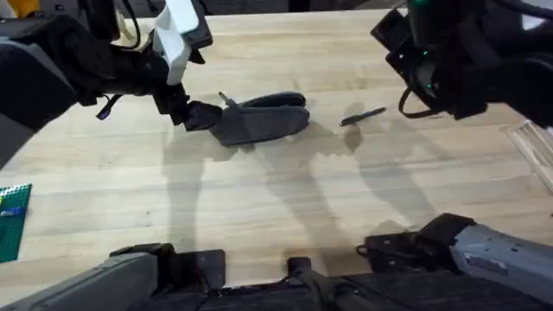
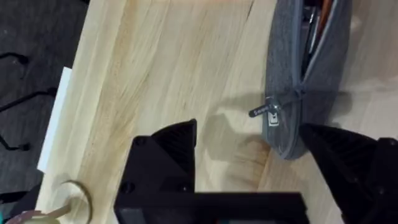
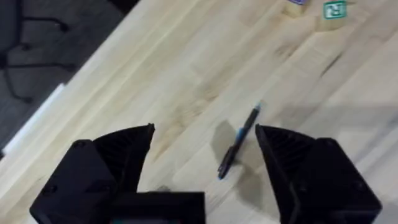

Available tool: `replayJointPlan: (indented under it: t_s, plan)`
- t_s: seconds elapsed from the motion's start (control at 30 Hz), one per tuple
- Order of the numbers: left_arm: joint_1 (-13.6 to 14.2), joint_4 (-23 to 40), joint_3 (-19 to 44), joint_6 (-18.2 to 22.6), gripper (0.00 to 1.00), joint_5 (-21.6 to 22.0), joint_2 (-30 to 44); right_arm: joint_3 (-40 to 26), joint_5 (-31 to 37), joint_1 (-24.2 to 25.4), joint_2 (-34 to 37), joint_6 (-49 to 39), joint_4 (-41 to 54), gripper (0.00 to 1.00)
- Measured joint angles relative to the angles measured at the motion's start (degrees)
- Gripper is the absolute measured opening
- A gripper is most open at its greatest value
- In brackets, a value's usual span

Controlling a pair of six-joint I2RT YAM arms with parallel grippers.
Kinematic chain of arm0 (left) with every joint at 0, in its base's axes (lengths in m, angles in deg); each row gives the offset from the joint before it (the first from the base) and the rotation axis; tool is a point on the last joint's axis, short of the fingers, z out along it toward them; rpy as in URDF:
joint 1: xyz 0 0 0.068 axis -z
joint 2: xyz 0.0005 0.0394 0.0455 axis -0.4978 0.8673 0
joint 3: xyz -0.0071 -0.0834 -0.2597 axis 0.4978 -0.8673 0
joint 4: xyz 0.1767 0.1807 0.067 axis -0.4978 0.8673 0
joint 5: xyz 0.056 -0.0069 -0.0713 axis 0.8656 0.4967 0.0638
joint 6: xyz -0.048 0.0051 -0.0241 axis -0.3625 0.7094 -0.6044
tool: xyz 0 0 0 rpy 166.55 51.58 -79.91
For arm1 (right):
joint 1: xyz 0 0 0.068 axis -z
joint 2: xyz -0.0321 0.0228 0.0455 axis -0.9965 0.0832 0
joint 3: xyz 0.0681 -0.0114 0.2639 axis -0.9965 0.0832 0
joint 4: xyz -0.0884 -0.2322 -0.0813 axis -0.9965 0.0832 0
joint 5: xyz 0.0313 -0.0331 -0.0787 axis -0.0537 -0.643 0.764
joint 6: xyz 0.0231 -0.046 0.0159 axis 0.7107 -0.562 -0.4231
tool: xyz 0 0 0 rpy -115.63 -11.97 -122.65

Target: Unzip the bag, pick up the pens from the table one at a time and place them inside, then zip the bag closed.

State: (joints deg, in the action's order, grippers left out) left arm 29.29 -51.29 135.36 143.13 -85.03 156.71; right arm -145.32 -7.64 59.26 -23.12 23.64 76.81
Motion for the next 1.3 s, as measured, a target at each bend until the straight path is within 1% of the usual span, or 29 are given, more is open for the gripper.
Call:
replayJointPlan:
  t_s: [0.17,0.4,0.5,0.6,0.8,0.97,1.13,1.3]
  plan:
    - [0.0,-1.35,0.0,0.0,0.993,0.49,0.0,0.0,0.74,1.29,4.1,1.4,0.4,0.998]
    - [0.0,-1.37,0.0,0.0,0.993,0.6,0.0,0.0,-0.13,1.3,11.57,1.95,0.36,0.997]
    - [0.0,-1.37,0.0,0.0,0.993,0.6,0.0,0.0,-2.42,1.45,14.78,2.06,0.29,0.998]
    - [0.0,-1.37,0.0,0.0,0.993,0.6,0.0,0.0,-6.8,2.38,17.81,2.22,0.0,0.998]
    - [0.0,-1.37,0.0,0.0,0.993,0.6,0.0,0.0,-15.05,6.94,22.21,2.46,-0.03,0.997]
    - [0.0,-1.37,0.0,0.0,0.993,0.6,0.0,0.0,-19.29,10.14,25.04,2.48,-0.08,0.997]
    - [0.0,-1.37,0.0,0.0,0.993,0.6,0.0,0.0,-20.26,11.0,26.55,2.47,-0.13,0.998]
    - [0.0,-1.37,0.0,0.0,0.993,0.6,0.0,-0.09,-20.31,11.64,29.95,2.48,-0.27,0.998]
